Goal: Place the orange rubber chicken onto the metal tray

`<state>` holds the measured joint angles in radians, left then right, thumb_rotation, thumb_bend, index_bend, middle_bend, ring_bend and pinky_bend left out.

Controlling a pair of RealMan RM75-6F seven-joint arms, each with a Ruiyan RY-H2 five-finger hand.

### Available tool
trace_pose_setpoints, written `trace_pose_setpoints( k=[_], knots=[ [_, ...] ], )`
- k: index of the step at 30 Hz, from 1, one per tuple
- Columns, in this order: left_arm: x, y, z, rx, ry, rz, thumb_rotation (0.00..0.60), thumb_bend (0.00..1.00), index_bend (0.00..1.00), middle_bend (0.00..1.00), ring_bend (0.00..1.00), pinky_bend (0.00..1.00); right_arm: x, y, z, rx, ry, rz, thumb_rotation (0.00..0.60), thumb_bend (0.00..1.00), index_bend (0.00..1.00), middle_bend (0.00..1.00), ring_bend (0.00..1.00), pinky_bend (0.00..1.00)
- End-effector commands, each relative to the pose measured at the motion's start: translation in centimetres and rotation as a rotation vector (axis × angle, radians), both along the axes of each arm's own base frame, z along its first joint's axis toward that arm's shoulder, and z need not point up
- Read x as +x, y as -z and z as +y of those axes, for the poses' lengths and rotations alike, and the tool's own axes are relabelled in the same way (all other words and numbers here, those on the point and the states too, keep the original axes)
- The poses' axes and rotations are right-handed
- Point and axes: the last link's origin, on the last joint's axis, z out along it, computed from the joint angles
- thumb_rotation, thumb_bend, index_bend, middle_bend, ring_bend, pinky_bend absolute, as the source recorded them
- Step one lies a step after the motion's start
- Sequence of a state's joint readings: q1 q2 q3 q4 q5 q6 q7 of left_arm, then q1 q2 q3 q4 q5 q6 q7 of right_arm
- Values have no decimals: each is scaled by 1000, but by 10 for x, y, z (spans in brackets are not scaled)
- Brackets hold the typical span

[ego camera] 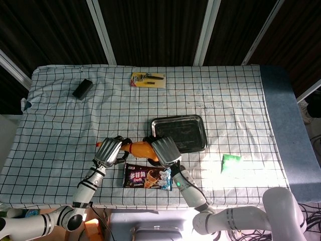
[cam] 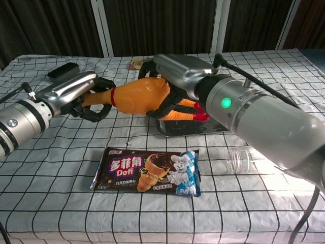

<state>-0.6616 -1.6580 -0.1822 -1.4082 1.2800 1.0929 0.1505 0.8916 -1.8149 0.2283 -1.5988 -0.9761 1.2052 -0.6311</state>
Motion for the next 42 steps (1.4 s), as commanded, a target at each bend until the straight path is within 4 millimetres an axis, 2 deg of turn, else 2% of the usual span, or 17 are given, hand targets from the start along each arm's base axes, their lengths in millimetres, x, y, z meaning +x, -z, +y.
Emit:
trace_pose_setpoints(
  k=[1, 3, 6, 10, 12, 15, 18, 23, 27, 31, 34, 37, 42],
  knots=[
    [-4, -2, 2, 11, -1, -6, 600, 583, 189, 352, 224, 420, -1, -2, -1, -3, -1, -3, 600, 495, 1000, 850, 881, 997],
    [-7, -4, 3, 16, 3, 6, 600, 515, 25, 193, 100, 294, -2, -3, -1, -3, -1, 0, 600, 495, 1000, 850, 881, 997],
    [-13, -10, 6, 24, 14, 42, 600, 440, 0, 21, 3, 166, -8, -9, -1, -11, 0, 8, 600, 495, 1000, 850, 881, 998],
    [-14, -12, 7, 26, 14, 43, 600, 407, 0, 0, 0, 100, -10, -11, -2, -20, -1, 15, 600, 495, 1000, 850, 881, 998],
    [-17, -18, 9, 44, 22, 27, 600, 376, 0, 0, 0, 46, -18, -17, -4, -37, 5, 34, 600, 494, 1000, 850, 881, 998],
    [-24, -27, 11, 72, 49, 29, 600, 353, 0, 0, 0, 17, -29, -25, -8, -56, 13, 58, 600, 495, 1000, 850, 882, 998],
    [-43, -50, 11, 113, 44, 71, 600, 348, 0, 0, 0, 11, -61, -41, -24, -112, 49, 112, 600, 495, 1000, 850, 882, 998],
    [-64, -65, 8, 110, -2, 114, 600, 346, 0, 0, 0, 0, -90, -53, -38, -138, 87, 132, 600, 494, 1000, 850, 883, 998],
    [-79, -73, 7, 119, -46, 128, 600, 342, 0, 0, 0, 0, -113, -55, -47, -149, 116, 146, 600, 494, 1000, 850, 882, 998],
    [-87, -74, 7, 117, -73, 124, 600, 337, 0, 0, 0, 0, -135, -47, -52, -147, 133, 164, 600, 495, 996, 850, 876, 994],
    [-88, -72, 8, 125, -76, 121, 600, 335, 0, 0, 0, 0, -147, -40, -54, -153, 127, 183, 600, 494, 913, 847, 799, 942],
    [-91, -69, 10, 137, -76, 117, 600, 336, 0, 0, 0, 0, -158, -33, -56, -141, 121, 202, 600, 490, 737, 752, 663, 842],
    [-95, -68, 11, 132, -91, 115, 600, 339, 0, 0, 0, 0, -170, -27, -58, -35, 157, 157, 600, 422, 193, 320, 182, 500]
  ],
)
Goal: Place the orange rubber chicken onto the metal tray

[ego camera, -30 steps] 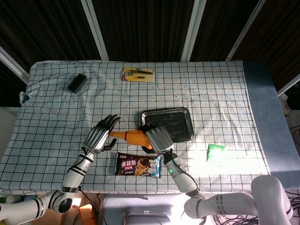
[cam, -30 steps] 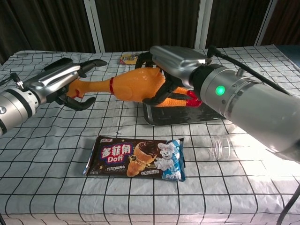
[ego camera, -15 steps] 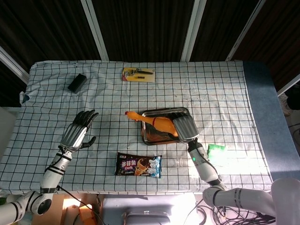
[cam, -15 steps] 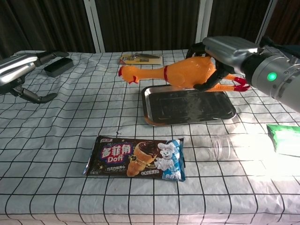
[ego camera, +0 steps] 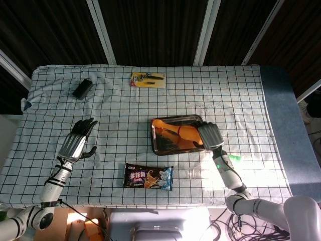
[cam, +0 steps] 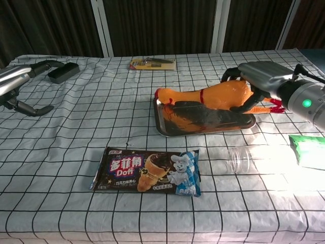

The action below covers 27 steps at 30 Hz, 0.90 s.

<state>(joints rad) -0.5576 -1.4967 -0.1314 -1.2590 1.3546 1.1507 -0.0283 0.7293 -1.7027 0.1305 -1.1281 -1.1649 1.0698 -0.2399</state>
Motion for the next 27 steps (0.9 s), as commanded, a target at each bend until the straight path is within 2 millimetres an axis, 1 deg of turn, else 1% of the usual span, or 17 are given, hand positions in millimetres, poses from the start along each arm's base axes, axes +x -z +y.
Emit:
trace_pose_setpoints(
  k=[1, 2, 3, 5, 6, 9, 12, 17, 21, 23, 26, 27],
  knots=[
    [-2, 0, 0, -5, -12, -1, 600, 338, 0, 0, 0, 0, -10, 7, 1, 95, 35, -35, 600, 404, 128, 269, 134, 451],
    [-3, -1, 0, -6, -16, -1, 600, 338, 0, 0, 0, 0, -12, 6, 1, 102, 39, -32, 600, 374, 56, 201, 73, 380],
    [-4, -1, 0, -5, -22, -3, 600, 338, 0, 0, 0, 0, -15, 4, -1, 109, 45, -20, 600, 349, 20, 149, 36, 320],
    [-5, -2, 1, -5, -28, -9, 600, 337, 0, 0, 0, 0, -16, 2, -2, 112, 44, -10, 600, 290, 0, 44, 0, 187],
    [-5, -3, 1, -8, -32, -15, 600, 337, 0, 0, 0, 0, -16, 0, -3, 115, 45, -8, 600, 266, 0, 15, 0, 141],
    [-5, -3, 1, -10, -34, -16, 600, 337, 0, 0, 0, 0, -16, -2, -4, 129, 60, -30, 600, 212, 0, 0, 0, 68],
    [-5, -4, 1, -7, -35, -17, 600, 338, 0, 0, 0, 0, -15, -5, -5, 124, 63, -43, 600, 188, 0, 0, 0, 60],
    [-6, -6, 0, -1, -36, -21, 600, 338, 0, 0, 0, 0, -14, -10, -7, 96, 49, -38, 600, 185, 0, 0, 0, 49],
    [-7, -14, -7, 5, -22, -15, 600, 338, 0, 0, 0, 0, -12, -22, -4, 76, 16, -52, 600, 183, 0, 0, 0, 24],
    [-11, -24, -15, 18, -15, 18, 600, 346, 0, 0, 0, 0, -13, -34, 4, 62, -15, -67, 600, 182, 0, 0, 0, 8],
    [-25, -44, -35, 47, -30, 103, 600, 361, 0, 0, 0, 0, -24, -61, 27, 36, -48, -59, 600, 182, 0, 0, 0, 0],
    [-31, -52, -47, 56, -48, 134, 600, 362, 0, 0, 0, 0, -32, -73, 39, 19, -53, -41, 600, 182, 0, 0, 0, 0]
  ],
)
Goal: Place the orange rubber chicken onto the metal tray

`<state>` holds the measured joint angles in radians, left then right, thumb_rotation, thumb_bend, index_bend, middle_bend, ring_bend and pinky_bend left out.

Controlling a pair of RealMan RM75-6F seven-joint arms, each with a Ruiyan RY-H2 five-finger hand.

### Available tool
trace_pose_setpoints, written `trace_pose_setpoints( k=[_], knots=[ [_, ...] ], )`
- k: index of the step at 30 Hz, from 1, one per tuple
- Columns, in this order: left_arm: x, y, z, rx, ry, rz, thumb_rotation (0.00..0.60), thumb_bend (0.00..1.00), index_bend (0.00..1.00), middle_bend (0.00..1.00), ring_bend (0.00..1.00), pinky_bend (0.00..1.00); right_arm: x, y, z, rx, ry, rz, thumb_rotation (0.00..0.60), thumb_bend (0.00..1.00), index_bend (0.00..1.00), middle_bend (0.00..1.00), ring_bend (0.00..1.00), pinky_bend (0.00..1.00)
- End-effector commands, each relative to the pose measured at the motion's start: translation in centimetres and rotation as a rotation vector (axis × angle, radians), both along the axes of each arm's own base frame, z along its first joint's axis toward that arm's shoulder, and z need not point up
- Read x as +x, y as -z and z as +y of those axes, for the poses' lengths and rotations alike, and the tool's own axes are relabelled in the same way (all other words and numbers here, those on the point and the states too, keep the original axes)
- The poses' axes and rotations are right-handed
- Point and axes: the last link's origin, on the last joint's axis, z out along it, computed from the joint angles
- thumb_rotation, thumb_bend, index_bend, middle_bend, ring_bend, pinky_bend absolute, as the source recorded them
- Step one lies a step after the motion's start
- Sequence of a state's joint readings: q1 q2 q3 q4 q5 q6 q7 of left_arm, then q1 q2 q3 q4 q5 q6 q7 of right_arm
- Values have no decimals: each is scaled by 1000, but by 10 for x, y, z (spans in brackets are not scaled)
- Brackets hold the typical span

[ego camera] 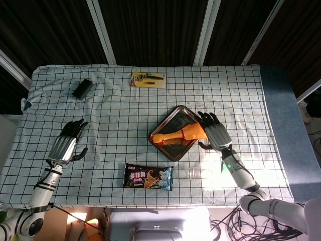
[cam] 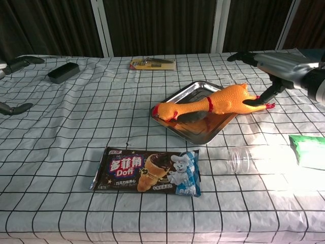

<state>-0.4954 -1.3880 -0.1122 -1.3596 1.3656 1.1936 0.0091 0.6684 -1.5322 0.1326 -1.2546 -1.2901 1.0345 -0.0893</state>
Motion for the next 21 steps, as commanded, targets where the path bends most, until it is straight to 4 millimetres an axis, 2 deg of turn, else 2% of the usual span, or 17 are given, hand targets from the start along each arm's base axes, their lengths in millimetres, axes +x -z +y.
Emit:
trace_pose_setpoints(
  k=[1, 3, 6, 9, 12, 15, 21],
  knots=[
    [-21, -28, -36, 34, -42, 106, 600, 362, 0, 0, 0, 0, -25, -42, 41, -45, -24, 43, 600, 182, 0, 0, 0, 0],
    [-31, -41, -56, 66, -67, 145, 600, 363, 0, 0, 0, 0, -42, -65, 66, -64, 11, 101, 600, 182, 0, 0, 0, 0],
    [-50, -59, -95, 146, -127, 207, 600, 363, 0, 0, 0, 0, -71, -104, 113, -132, 92, 198, 600, 182, 0, 0, 0, 0],
    [-59, -66, -122, 194, -157, 181, 600, 364, 0, 0, 0, 0, -92, -128, 151, -209, 158, 231, 600, 182, 0, 0, 0, 0],
    [-67, -67, -140, 197, -177, 117, 600, 393, 0, 0, 0, 0, -110, -145, 184, -284, 231, 182, 600, 183, 0, 0, 0, 0],
    [-69, -66, -146, 176, -195, 142, 600, 422, 0, 0, 0, 0, -118, -155, 204, -298, 215, 152, 600, 182, 0, 0, 0, 0],
    [-61, -62, -145, 162, -137, 123, 600, 422, 0, 0, 0, 0, -114, -159, 210, -321, 188, 131, 600, 182, 0, 0, 0, 0]
  ],
)
